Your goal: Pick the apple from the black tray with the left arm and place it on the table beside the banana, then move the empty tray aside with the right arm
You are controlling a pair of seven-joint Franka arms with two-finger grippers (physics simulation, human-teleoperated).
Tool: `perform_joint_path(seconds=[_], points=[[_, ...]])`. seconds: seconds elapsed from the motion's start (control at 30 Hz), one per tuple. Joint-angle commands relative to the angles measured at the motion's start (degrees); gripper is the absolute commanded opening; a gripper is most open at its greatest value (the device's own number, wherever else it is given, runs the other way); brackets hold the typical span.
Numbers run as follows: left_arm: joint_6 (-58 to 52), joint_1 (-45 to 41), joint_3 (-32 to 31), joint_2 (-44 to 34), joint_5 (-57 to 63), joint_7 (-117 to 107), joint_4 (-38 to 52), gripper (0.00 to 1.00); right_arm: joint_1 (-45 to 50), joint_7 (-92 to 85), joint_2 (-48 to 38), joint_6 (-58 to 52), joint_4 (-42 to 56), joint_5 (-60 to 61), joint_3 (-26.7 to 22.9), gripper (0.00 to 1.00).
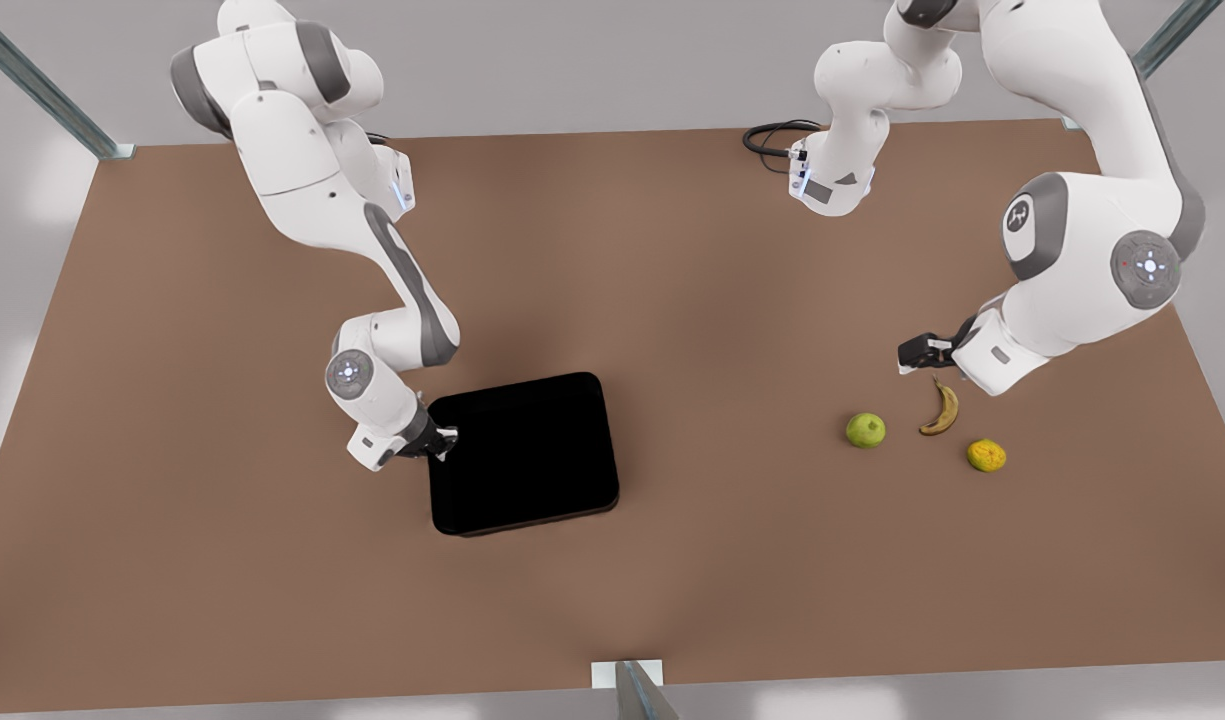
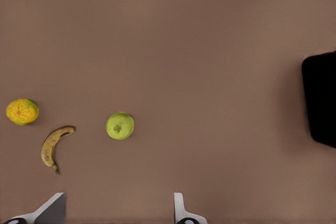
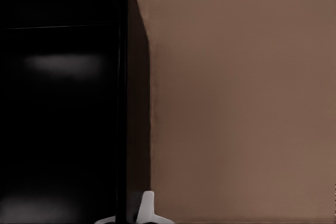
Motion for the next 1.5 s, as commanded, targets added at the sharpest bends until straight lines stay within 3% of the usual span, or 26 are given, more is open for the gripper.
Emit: perform_joint_path(seconds=[0.0,0.17,0.43,0.7,0.83,1.07,1.1,1.13,1.2,1.3,1.33,1.37,1.43,1.47], points=[[0.56,-0.08,0.01,0.17,1.58,-7.95,0.09,1.00,-0.02,0.38,-0.76,-2.99,0.12,-0.25,0.10,0.15],[2.23,-0.69,0.10,0.26,1.58,-7.95,0.09,1.00,0.07,-0.41,-5.42,-12.04,2.58,-0.86,-0.96,0.15],[2.15,-0.69,0.10,0.26,1.59,-7.86,0.00,1.00,0.07,-23.96,-9.99,-30.67,8.29,-0.95,-15.99,0.14],[1.62,-0.78,0.19,0.08,1.41,-8.21,-0.18,1.00,-0.20,-44.18,-7.88,-32.78,10.05,-0.33,-29.70,0.14],[1.35,-0.69,0.27,-0.10,1.15,-8.91,0.00,1.00,-1.60,-46.03,-6.65,-32.78,10.67,-0.25,-30.67,0.14],[0.56,-0.78,0.19,-0.01,2.38,-8.83,0.44,1.00,-3.62,-49.72,5.74,-31.82,17.87,5.38,-31.28,0.14],[0.39,-0.78,0.19,-0.01,2.38,-8.74,0.44,1.00,-3.62,-49.72,5.74,-31.90,17.96,5.38,-31.28,0.18],[0.39,-0.78,0.19,-0.01,2.46,-8.74,0.44,1.00,-3.62,-49.63,6.01,-31.82,18.31,5.38,-31.28,0.38],[0.30,-0.78,0.19,-0.01,2.55,-8.74,0.44,1.00,-3.54,-48.57,6.10,-31.82,19.28,8.10,-31.11,0.99],[0.21,-0.70,0.19,-0.09,2.55,-8.74,0.44,1.00,-3.27,-45.59,4.78,-34.09,25.34,8.37,-30.32,1.00],[0.21,-0.69,0.19,-0.01,2.46,-8.83,0.44,1.00,-3.45,-39.27,2.58,-41.30,30.43,8.37,-27.33,1.00],[0.21,-0.69,0.19,-0.01,2.46,-8.83,0.44,1.00,-4.85,-32.23,1.00,-47.01,35.71,7.32,-22.24,1.00],[0.21,-0.69,0.28,-0.01,2.46,-8.83,0.44,1.00,-18.12,-23.36,-0.76,-52.38,43.36,-1.99,-1.33,1.00],[0.12,-0.69,0.28,-0.01,2.46,-8.83,0.44,1.00,-18.21,-19.13,-3.04,-52.56,43.36,-6.92,0.62,1.00]])
